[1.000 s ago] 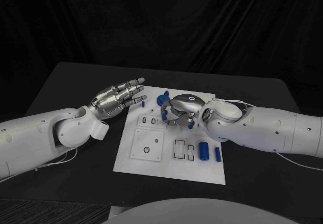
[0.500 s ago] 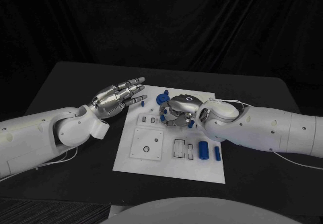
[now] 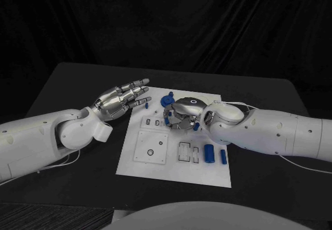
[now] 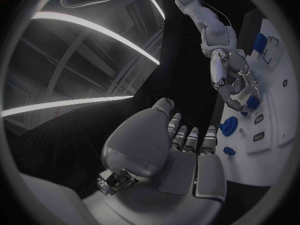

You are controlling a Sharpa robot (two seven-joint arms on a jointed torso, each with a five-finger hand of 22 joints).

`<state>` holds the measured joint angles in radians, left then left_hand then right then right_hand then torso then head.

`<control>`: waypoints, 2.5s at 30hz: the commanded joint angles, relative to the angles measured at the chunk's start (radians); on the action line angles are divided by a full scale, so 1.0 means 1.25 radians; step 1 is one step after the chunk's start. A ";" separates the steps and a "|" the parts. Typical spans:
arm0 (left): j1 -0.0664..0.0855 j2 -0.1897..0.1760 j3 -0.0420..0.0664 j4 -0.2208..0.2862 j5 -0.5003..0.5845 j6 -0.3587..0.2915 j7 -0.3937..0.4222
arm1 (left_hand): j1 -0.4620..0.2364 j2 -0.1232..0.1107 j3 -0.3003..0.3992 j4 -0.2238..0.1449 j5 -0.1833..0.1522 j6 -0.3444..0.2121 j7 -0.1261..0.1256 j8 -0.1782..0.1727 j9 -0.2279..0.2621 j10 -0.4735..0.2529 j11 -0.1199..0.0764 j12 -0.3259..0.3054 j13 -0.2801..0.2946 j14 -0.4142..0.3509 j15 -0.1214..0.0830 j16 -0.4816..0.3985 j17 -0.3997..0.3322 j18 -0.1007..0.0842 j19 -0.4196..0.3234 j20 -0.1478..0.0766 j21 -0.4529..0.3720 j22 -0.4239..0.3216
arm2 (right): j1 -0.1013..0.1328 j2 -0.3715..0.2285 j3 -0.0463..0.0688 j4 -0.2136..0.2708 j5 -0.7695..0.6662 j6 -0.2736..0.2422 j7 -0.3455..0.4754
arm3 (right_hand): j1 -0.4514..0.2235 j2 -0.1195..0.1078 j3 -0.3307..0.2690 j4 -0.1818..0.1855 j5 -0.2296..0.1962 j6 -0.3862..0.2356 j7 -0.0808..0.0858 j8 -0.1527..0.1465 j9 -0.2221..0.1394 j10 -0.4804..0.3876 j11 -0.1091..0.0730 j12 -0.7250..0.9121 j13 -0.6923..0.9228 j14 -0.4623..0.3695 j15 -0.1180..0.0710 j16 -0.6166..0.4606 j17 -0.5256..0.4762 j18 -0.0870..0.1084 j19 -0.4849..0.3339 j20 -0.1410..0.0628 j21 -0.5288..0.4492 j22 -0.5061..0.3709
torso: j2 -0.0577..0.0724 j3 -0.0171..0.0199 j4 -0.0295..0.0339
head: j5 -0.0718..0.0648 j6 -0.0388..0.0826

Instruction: Assemble the parts on the task board

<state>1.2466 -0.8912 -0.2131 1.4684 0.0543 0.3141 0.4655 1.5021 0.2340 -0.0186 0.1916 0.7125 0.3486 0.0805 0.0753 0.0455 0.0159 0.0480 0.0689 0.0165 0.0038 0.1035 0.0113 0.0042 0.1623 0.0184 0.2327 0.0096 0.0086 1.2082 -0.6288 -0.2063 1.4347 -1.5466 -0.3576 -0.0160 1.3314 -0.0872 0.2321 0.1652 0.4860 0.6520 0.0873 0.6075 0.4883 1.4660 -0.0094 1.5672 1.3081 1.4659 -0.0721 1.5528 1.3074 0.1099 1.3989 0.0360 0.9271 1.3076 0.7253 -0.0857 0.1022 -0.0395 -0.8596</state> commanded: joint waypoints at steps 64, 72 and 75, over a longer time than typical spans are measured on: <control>0.046 -0.019 0.001 0.032 -0.498 -0.373 0.093 | -0.094 -0.121 0.029 0.063 -0.386 0.151 0.027 0.061 0.015 0.336 0.123 0.752 0.319 0.529 0.038 0.732 0.281 0.009 0.651 0.015 0.469 0.233 | 0.160 -0.303 -0.001 0.253 -0.002 -0.179 0.060 | -0.090 -0.044 -0.213 0.104 -0.349 -0.049 0.002 -0.207 -0.167 0.084 0.004 0.003 0.210 0.079 0.004 -0.002 0.194 0.003 0.011 0.005 -0.041 0.068 | 0.003 0.0030 0.0021 | 0.004 -0.003; 0.083 -0.008 0.002 0.044 -0.891 -0.481 -0.096 | -0.269 -0.109 -0.130 0.079 -0.531 0.384 0.052 0.168 0.081 1.244 0.020 1.201 1.243 1.254 -0.064 1.248 1.253 -0.066 1.002 -0.079 1.108 0.944 | 0.163 -0.337 -0.001 0.252 -0.002 -0.149 0.045 | -0.085 -0.019 -0.202 0.103 -0.349 -0.038 0.003 -0.204 -0.169 0.084 0.005 0.003 0.210 0.079 0.005 -0.003 0.193 0.003 0.012 0.005 -0.042 0.070 | 0.004 0.0118 -0.0040 | -0.002 0.001; 0.104 0.000 0.002 0.048 -0.958 -0.435 -0.199 | -0.290 -0.095 -0.148 0.078 -0.528 0.475 0.035 0.233 0.125 1.244 0.013 1.201 1.243 1.254 -0.067 1.248 1.253 -0.096 1.122 -0.080 1.193 1.106 | 0.163 -0.348 -0.001 0.254 -0.002 -0.142 0.038 | -0.084 -0.010 -0.201 0.102 -0.348 -0.032 0.004 -0.202 -0.170 0.084 0.006 0.003 0.210 0.079 0.005 -0.003 0.193 0.003 0.013 0.006 -0.042 0.071 | 0.002 0.0126 -0.0040 | 0.002 -0.002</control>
<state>1.3674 -0.8956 -0.2125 1.5238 -0.8941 -0.2055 0.3932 1.1493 0.1148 -0.2001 0.2893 0.0534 0.9232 0.1288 0.3539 0.1928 1.4626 0.0688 1.5674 1.3068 1.4641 0.0231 1.5681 1.3063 0.0591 1.3973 0.1328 1.4831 1.2933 1.4106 -1.0597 -0.2080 1.7478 -1.5454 -0.5467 0.0475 1.2250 -0.1089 -0.0245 0.2924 0.0563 0.6057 0.0922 0.3515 0.2766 1.4660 -0.0023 1.5672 1.3073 1.4660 -0.0651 1.5450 1.3073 0.1095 1.4080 0.0412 0.8714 1.3080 0.7294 -0.0731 0.0983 -0.0407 -0.8588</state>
